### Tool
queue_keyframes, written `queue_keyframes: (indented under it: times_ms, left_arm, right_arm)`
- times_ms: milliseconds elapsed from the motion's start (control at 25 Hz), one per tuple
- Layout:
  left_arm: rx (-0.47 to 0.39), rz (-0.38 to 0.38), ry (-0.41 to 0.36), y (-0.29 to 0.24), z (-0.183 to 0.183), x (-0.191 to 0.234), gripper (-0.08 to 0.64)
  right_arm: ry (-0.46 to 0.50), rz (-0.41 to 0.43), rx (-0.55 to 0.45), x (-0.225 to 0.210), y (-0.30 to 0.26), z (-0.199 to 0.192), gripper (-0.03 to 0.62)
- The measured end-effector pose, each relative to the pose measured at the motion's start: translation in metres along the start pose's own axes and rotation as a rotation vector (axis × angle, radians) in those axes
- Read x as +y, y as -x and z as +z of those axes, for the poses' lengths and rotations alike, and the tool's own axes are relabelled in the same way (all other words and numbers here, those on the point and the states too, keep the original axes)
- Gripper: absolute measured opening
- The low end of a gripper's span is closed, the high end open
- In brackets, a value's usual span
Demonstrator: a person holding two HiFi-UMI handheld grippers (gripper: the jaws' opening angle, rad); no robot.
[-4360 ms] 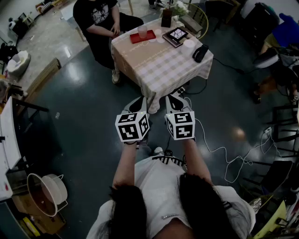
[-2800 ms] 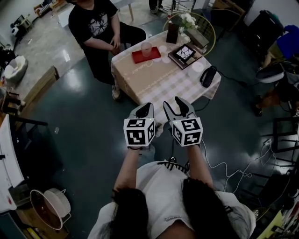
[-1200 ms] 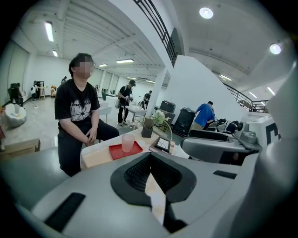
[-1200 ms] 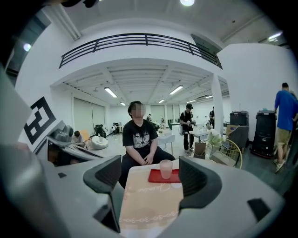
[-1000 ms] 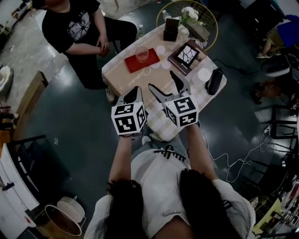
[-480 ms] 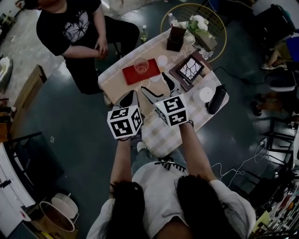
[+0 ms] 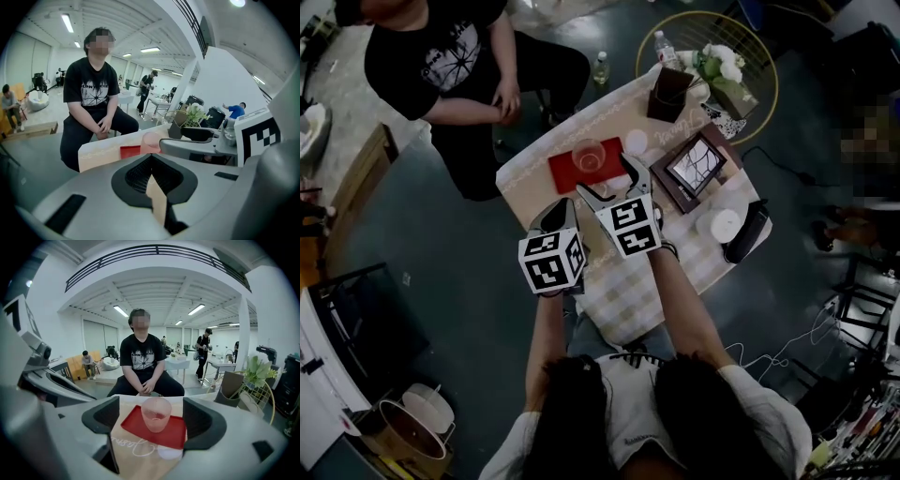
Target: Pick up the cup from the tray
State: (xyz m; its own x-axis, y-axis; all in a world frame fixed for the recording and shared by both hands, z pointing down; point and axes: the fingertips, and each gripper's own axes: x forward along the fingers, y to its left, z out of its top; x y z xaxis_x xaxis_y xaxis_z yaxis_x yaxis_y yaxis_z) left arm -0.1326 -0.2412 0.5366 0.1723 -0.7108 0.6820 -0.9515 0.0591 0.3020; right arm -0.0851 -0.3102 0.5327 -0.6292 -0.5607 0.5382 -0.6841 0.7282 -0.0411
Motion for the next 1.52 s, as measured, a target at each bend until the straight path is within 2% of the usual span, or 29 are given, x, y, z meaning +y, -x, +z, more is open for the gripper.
queue_keyframes:
  times_ms: [160,520,800,920,1240,1520]
  left_arm:
    - [0.018,0.013,0.018,-0.017,-0.002,0.008,0.006]
    - [0.059,0.063,0.04,-0.04,-0.011,0.021,0.006]
    - [0.068,0.073,0.083,-0.049,-0.026,0.027,0.006]
    - [0.078,0.071,0.076,-0.051,-0.031,0.025,0.006]
    - [0.081,0.096,0.054,-0.047,-0.035,0.027,0.006]
    - [0.047,0.062,0.064,-0.04,-0.022,0.017,0.006]
  right_arm:
    - [-0.012,0.001,0.052,-0.007,-0.027,-0.018,0.416]
    - [0.058,0.056,0.127,-0.011,-0.079,-0.035,0.417]
    - [0.104,0.061,0.161,-0.01,-0.095,-0.048,0.417]
    - [0.122,0.062,0.183,-0.01,-0.098,-0.055,0.415]
    - [0.109,0.04,0.144,-0.01,-0.094,-0.051,0.39]
    - [0.091,0.032,0.091,-0.011,-0.07,-0.03,0.388]
